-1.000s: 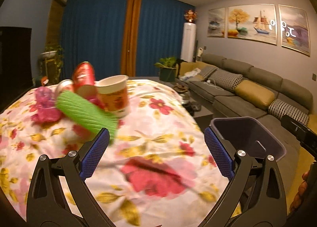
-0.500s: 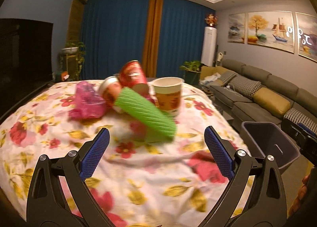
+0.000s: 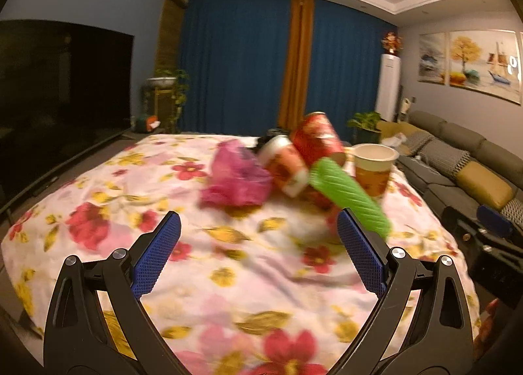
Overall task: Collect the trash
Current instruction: 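Move both tools back toward the remaining trash on the bed, then grasp the green foam net with the right tool while the left tool grasps the pink bag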
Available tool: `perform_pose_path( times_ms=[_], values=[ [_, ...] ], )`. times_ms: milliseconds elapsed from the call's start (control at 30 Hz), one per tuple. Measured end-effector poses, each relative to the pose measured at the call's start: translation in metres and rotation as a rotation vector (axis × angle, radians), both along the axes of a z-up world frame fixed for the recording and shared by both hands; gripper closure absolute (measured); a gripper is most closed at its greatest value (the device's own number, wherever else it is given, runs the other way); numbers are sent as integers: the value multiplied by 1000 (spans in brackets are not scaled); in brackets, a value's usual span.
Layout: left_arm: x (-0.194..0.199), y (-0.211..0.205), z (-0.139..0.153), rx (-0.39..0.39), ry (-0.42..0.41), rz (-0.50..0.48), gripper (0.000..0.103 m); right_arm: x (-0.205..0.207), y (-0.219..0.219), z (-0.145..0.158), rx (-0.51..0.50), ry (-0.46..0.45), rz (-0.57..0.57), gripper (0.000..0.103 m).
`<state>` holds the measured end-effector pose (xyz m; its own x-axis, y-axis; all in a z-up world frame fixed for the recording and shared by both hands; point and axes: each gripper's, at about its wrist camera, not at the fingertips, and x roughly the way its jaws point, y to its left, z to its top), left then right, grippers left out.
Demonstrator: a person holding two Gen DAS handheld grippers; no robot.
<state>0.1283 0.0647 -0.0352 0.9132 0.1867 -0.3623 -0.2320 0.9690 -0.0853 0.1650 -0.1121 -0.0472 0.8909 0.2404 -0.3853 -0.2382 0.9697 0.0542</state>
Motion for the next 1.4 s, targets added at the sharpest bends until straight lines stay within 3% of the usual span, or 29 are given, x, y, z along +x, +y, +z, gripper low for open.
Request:
perform_pose_path(
  times_ms=[367, 567, 800, 1100, 1400],
  values=[
    [-1, 60, 8, -12, -20, 120, 8, 43, 72, -14, -63, 29, 84, 17],
    [6, 72, 9, -14, -16, 129, 8, 60, 93, -18, -109, 36, 81, 25],
    [21, 74, 9, -16, -17, 115, 8, 72, 103, -19, -123, 41, 88, 39],
    [36, 66, 3, -15, 1, 93, 8, 78, 106, -23, -119, 58, 122, 76],
    [56, 59, 1, 4, -12, 61, 8, 62, 83, -9, -56, 13, 121, 81]
  ],
)
